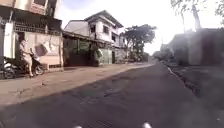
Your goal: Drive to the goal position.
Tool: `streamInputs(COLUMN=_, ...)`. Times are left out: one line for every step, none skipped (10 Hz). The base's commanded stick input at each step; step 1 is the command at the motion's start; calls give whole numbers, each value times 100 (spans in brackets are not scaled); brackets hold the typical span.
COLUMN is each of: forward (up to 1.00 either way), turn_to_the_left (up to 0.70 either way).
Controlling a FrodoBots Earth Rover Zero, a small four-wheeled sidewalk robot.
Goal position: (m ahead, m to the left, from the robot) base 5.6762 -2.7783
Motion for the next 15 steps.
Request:
streamInputs(forward=100, turn_to_the_left=0)
streamInputs(forward=100, turn_to_the_left=0)
streamInputs(forward=100, turn_to_the_left=0)
streamInputs(forward=100, turn_to_the_left=0)
streamInputs(forward=100, turn_to_the_left=-26)
streamInputs(forward=100, turn_to_the_left=-40)
streamInputs(forward=100, turn_to_the_left=-40)
streamInputs(forward=100, turn_to_the_left=-40)
streamInputs(forward=100, turn_to_the_left=-40)
streamInputs(forward=100, turn_to_the_left=-40)
streamInputs(forward=100, turn_to_the_left=-40)
streamInputs(forward=100, turn_to_the_left=-21)
streamInputs(forward=100, turn_to_the_left=0)
streamInputs(forward=100, turn_to_the_left=0)
streamInputs(forward=100, turn_to_the_left=0)
